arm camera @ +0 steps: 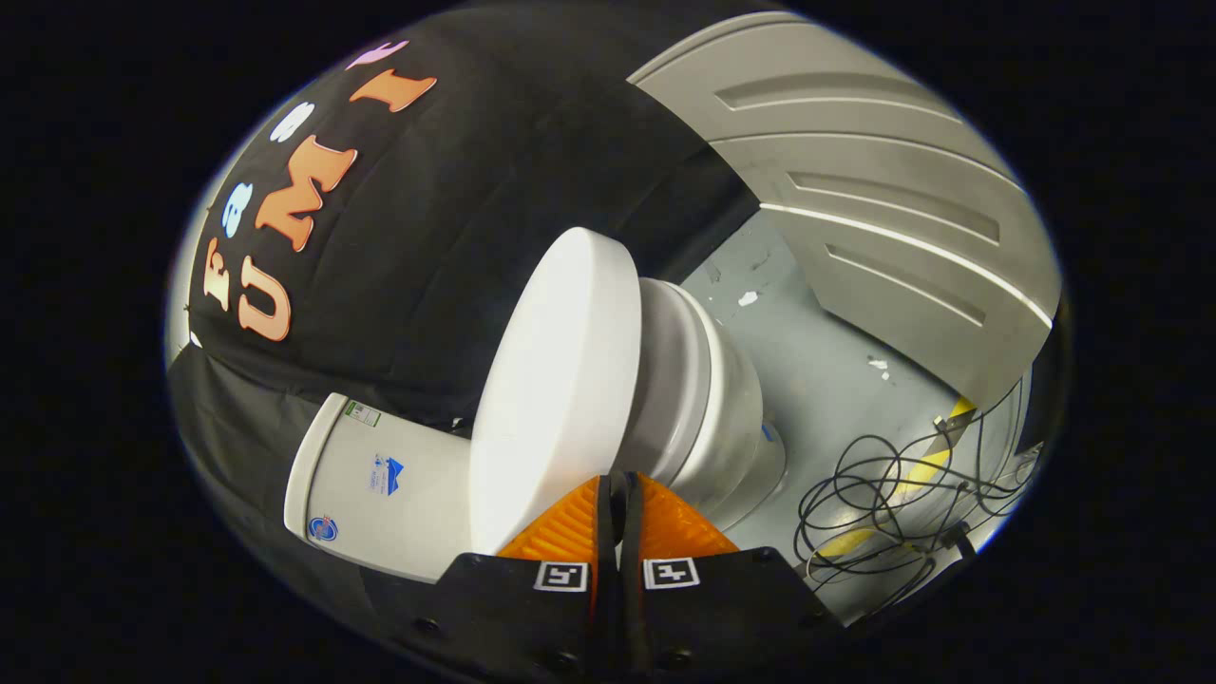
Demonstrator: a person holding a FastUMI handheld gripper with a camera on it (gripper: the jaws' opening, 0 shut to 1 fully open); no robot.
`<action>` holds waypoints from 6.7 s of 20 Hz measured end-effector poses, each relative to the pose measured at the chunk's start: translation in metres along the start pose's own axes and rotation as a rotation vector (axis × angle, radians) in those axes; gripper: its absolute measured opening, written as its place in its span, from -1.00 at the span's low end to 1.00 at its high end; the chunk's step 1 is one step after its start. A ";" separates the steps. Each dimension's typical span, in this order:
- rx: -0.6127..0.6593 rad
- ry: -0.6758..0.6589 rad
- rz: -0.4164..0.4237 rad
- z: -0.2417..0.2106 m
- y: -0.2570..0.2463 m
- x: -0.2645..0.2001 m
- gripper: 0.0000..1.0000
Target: Open the toilet lid.
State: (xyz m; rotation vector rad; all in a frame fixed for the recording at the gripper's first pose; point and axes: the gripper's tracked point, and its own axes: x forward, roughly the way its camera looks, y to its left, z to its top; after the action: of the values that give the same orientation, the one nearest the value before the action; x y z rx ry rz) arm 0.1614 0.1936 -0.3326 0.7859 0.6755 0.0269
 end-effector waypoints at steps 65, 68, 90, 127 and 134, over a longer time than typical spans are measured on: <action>-1.033 -0.395 -0.209 -0.077 0.383 -0.076 -0.85; -1.068 -0.396 -0.201 -0.090 0.395 -0.074 -0.85; -1.233 -0.389 -0.081 -0.180 0.469 -0.043 -0.85; -1.068 -0.342 0.217 -0.117 0.472 -0.088 0.94; -0.998 -0.398 0.182 -0.020 0.431 -0.127 0.94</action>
State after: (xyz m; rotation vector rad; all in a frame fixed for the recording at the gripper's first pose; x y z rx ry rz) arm 0.1445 0.4826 0.0121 -0.1223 0.1469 0.3387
